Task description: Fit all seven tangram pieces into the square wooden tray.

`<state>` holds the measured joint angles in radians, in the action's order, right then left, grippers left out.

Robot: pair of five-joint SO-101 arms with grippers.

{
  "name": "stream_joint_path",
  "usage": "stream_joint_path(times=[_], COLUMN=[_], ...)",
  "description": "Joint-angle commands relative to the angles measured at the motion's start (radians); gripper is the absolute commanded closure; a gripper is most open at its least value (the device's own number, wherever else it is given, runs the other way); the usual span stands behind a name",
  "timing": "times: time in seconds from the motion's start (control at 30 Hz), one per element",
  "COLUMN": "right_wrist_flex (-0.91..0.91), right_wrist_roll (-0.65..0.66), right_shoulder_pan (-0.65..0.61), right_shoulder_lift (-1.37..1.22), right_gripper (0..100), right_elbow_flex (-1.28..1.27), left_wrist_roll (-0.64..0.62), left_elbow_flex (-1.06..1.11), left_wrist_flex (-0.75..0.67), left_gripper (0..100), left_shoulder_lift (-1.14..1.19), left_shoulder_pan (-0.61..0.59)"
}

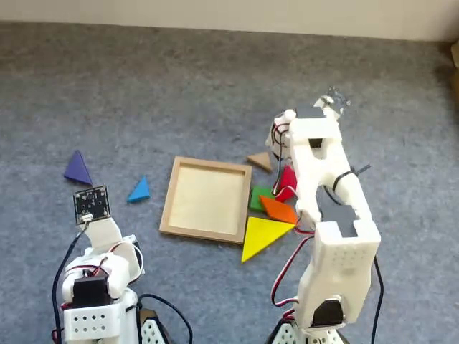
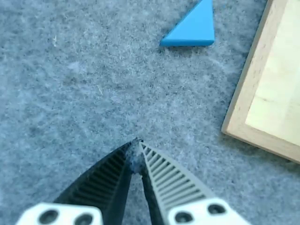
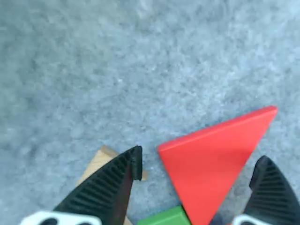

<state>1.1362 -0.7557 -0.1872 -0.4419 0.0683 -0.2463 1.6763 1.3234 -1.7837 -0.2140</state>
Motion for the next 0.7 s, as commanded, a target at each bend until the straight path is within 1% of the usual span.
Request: stream_joint_path(times=[0.0,0.43,0.53,0.67], right_wrist_flex=[0.013,0.012,0.008,0.013], right_wrist_roll=[-0.009,-0.012,-0.051,-0.054], right_shoulder_pan=[0.015,0.031,0.048,0.045], right_shoulder_lift=[0.002,-0.030,-0.030,-0.030], right_gripper=[64.5,64.5,64.5,64.5], right_elbow_flex=[0.059,0.062,0.068,0.064], left_wrist_roll=[-0.008,-0.008,-0.008,-0.008], left_elbow_flex=[0.019,0.019,0.019,0.019], left_wrist_flex=[0.003,0.003,0.003,0.003], left_gripper=[99,99,99,99], left_shoulder_lift=[-0.042,-0.042,-0.042,-0.042], left_shoulder_pan=[0.012,0.012,0.012,0.012])
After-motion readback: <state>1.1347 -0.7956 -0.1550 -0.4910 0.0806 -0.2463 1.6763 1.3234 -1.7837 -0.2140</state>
